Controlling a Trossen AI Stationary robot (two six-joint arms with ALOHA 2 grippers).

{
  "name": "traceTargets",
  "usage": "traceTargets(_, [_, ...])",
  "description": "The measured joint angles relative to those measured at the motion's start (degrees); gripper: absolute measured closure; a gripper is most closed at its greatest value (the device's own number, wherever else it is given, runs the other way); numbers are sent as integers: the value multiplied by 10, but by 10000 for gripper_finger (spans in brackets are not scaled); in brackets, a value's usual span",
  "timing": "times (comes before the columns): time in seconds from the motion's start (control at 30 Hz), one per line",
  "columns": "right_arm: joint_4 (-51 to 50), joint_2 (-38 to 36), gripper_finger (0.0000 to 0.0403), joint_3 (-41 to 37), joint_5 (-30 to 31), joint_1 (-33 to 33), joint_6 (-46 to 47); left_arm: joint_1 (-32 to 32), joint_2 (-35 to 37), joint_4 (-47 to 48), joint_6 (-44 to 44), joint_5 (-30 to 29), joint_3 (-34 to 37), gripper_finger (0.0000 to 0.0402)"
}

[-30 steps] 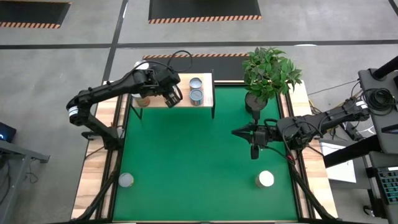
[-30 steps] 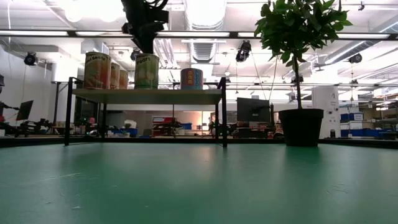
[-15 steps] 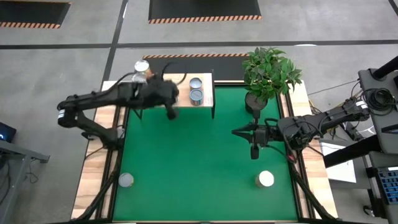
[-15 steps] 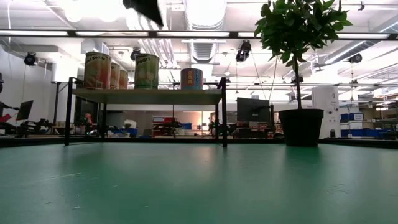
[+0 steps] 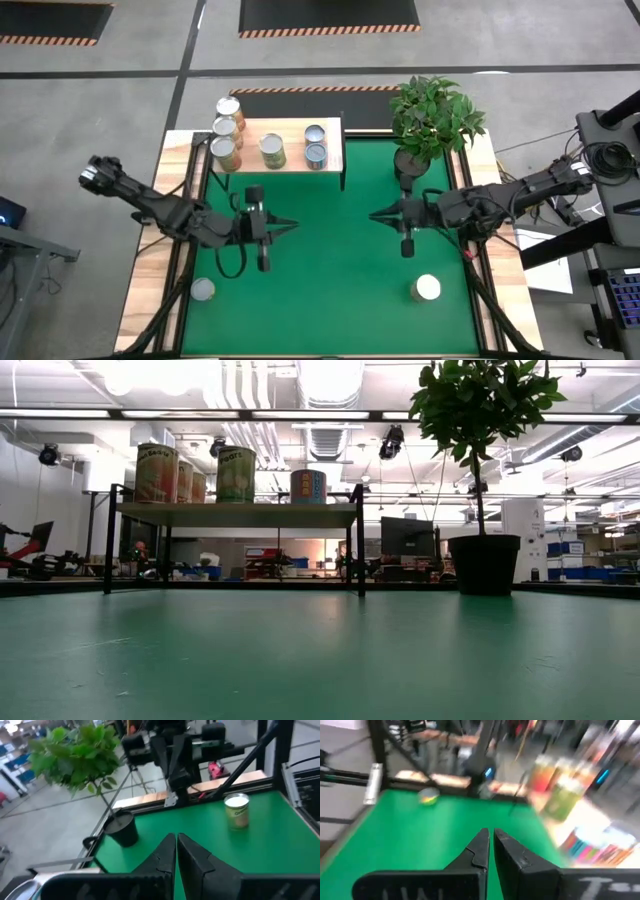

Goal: Pick and place cans onto a shelf
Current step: Put the light green can on the shelf aligned with the light green can

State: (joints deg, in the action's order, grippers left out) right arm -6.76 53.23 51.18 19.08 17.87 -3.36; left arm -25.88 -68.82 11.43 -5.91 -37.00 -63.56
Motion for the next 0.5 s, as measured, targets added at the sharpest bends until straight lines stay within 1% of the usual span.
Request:
traceTargets(0.13, [-149, 34, 390, 82, -58, 0, 145, -7, 8, -18, -6, -1, 18, 402])
traceTargets(0.27, [-290, 82, 390, 161, -84, 0, 280, -7, 11, -19, -10, -1, 18, 402])
traceTargets(0.33, [-375, 110, 390, 196, -106, 0, 349, -7, 11, -20, -21, -1, 17, 402])
traceTargets(0.4, [-464, 138, 390, 220, -142, 0, 426, -7, 11, -20, -28, -1, 17, 402])
traceTargets(0.5, [-577, 172, 390, 228, -215, 12, 548, -6, 11, -20, -28, -1, 17, 402])
